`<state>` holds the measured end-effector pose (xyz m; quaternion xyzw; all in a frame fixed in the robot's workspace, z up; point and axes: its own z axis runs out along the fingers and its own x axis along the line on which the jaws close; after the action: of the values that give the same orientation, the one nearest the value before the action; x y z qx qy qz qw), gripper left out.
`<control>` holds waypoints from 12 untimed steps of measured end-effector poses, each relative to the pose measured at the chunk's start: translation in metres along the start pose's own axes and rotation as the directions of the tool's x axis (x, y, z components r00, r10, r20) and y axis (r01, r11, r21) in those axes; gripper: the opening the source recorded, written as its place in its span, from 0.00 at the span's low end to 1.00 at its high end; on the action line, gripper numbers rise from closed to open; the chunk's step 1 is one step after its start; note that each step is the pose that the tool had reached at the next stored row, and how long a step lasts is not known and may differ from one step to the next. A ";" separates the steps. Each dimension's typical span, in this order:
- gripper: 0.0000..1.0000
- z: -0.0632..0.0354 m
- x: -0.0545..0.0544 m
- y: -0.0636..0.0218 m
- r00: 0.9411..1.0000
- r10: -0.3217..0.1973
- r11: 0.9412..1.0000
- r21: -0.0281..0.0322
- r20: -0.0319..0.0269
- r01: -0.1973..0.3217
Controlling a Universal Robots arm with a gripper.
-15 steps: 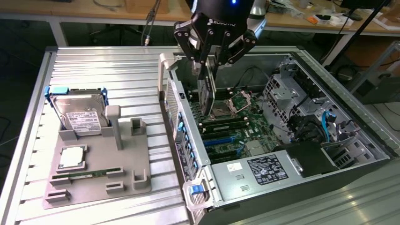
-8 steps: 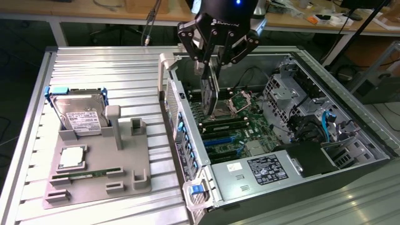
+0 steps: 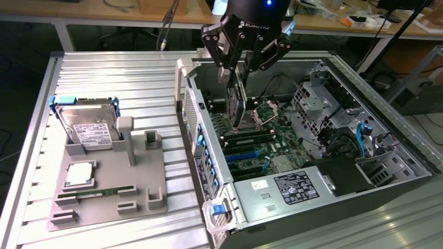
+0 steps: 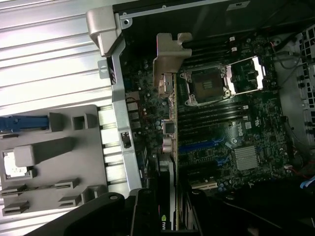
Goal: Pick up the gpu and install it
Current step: 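Pick up the gpu and move the gpu toward the slot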
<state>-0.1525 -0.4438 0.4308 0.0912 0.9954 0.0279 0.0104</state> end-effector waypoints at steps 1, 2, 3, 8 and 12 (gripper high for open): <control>0.27 0.0000 -0.001 0.0002 1.000 0.000 1.000 0.000 0.000 0.000; 0.27 0.0000 -0.002 0.0003 1.000 0.000 1.000 0.000 0.000 0.000; 0.27 0.0001 -0.002 0.0004 1.000 0.000 1.000 0.000 0.000 0.000; 0.27 0.0001 -0.006 0.0011 1.000 0.000 1.000 0.000 0.000 0.000; 0.27 0.0002 -0.009 0.0016 1.000 0.000 1.000 0.000 0.000 0.000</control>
<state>-0.1436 -0.4438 0.4308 0.0912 0.9954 0.0279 0.0104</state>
